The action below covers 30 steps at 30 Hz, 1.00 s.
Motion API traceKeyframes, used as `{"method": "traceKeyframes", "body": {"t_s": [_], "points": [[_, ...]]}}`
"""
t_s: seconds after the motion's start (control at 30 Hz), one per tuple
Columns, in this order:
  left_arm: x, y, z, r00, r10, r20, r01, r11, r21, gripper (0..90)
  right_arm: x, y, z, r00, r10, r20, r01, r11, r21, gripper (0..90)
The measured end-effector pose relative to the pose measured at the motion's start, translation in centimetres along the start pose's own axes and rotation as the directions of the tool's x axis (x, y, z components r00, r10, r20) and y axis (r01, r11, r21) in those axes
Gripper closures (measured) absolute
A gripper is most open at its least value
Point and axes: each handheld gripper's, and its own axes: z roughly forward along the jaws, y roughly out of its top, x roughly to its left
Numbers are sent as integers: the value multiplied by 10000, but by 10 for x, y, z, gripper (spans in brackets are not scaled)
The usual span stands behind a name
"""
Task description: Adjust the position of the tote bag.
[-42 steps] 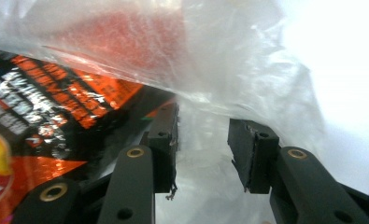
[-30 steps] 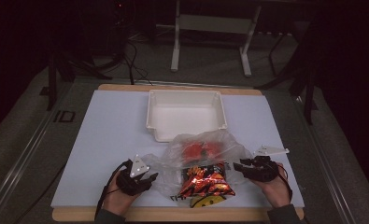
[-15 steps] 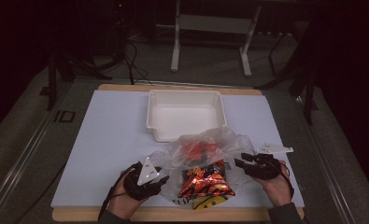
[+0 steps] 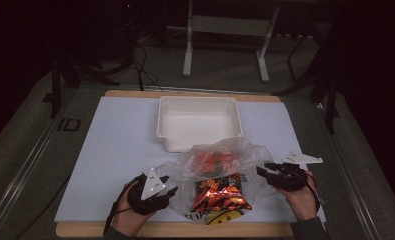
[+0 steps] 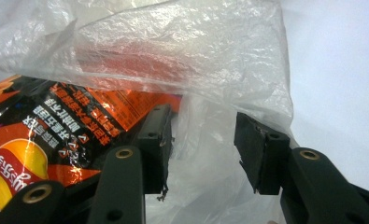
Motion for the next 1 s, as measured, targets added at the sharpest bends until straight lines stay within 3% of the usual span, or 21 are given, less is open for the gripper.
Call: {"method": "traceKeyframes", "body": {"t_s": [0.2, 0.43, 0.6, 0.63, 0.67, 0.7, 0.77, 0.83, 0.9, 1.0], "points": [[-9, 8, 2, 9992, 365, 183, -364, 9993, -47, 556, 4, 11, 2, 9998, -183, -48, 182, 9996, -227, 561], [-14, 17, 27, 9971, 763, 7, -763, 9964, 358, 510, 5, 22, 5, 9998, -210, 8, 210, 9990, -392, 565], [-19, 27, 50, 9881, 1169, -997, -1102, 9914, 706, 433, 3, 28, 9, 9998, -217, 22, 218, 9992, -345, 560], [-19, 27, 50, 9881, 1169, -997, -1102, 9914, 706, 431, 3, 28, 9, 9998, -217, 22, 218, 9992, -345, 560], [-20, 29, 57, 9816, 1419, -1282, -1302, 9869, 955, 442, 3, 29, 11, 9997, -243, 36, 244, 9993, -285, 549], [-20, 30, 59, 9792, 1503, -1363, -1371, 9853, 1020, 467, 3, 29, 13, 9997, -243, 66, 244, 9994, -240, 543], [-17, 33, 63, 9814, 1360, -1354, -1223, 9869, 1048, 550, 2, 29, 16, 9995, -280, 121, 282, 9995, -130, 529], [-11, 35, 63, 9851, 970, -1419, -848, 9924, 894, 638, 2, 28, 21, 9990, -364, 271, 360, 9993, 134, 497], [-5, 39, 61, 9911, 521, -1227, -454, 9973, 572, 730, 1, 27, 27, 9973, -471, 568, 446, 9980, 440, 449], [1, 46, 56, 9930, 262, -1154, -237, 9995, 228, 806, -1, 25, 39, 9954, -541, 785, 471, 9949, 895, 388]]}}
